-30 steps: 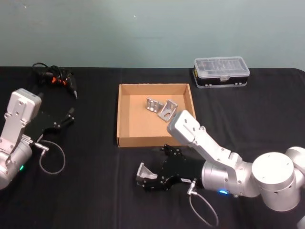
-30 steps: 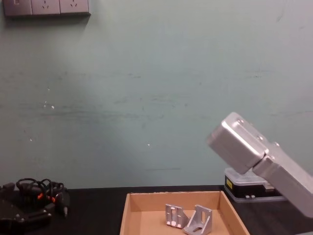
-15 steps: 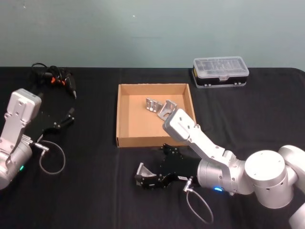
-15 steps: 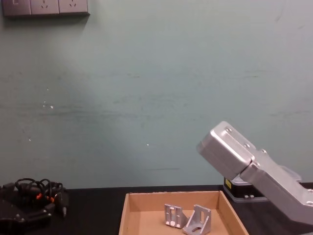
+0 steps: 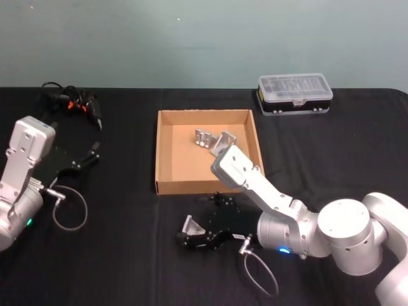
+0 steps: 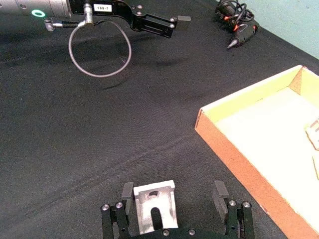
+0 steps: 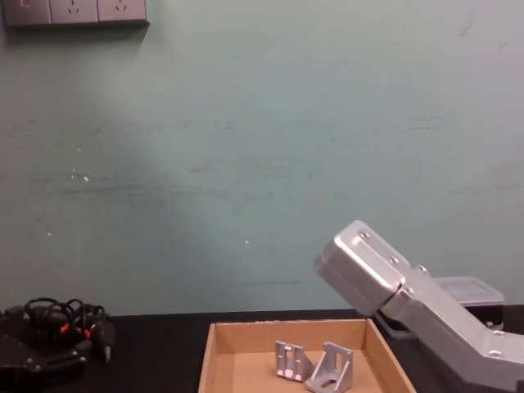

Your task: Use one hand to pick up the angle iron from the table and place it into the box.

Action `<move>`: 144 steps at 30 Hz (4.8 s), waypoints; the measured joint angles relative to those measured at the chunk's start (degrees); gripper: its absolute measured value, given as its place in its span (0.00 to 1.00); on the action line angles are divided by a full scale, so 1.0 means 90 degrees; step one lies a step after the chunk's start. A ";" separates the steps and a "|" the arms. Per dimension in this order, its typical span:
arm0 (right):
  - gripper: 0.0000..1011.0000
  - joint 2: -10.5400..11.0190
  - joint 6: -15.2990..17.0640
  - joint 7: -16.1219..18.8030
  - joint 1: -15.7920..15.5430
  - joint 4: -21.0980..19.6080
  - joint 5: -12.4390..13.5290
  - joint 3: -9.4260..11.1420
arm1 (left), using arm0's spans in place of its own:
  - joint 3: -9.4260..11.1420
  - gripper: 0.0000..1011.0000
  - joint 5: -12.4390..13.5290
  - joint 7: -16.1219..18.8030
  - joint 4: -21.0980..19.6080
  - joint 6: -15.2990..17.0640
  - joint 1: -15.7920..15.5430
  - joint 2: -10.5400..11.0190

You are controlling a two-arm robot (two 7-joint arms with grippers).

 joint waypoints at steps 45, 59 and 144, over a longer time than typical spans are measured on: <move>0.48 -0.0108 -0.0074 0.0006 0.0030 0.0143 -0.0064 -0.0045 | 0.0000 1.00 0.0000 0.0000 0.0000 0.0000 0.0000 0.0000; 0.48 -0.0046 -0.0156 -0.0056 -0.0103 -0.0259 0.0034 0.0145 | 0.0000 1.00 0.0000 0.0000 0.0000 0.0000 0.0000 0.0000; 0.99 -0.2005 -0.1177 -0.0594 0.2277 0.3877 -0.0800 0.0363 | 0.0000 1.00 0.0000 0.0000 0.0000 0.0001 0.0000 0.0000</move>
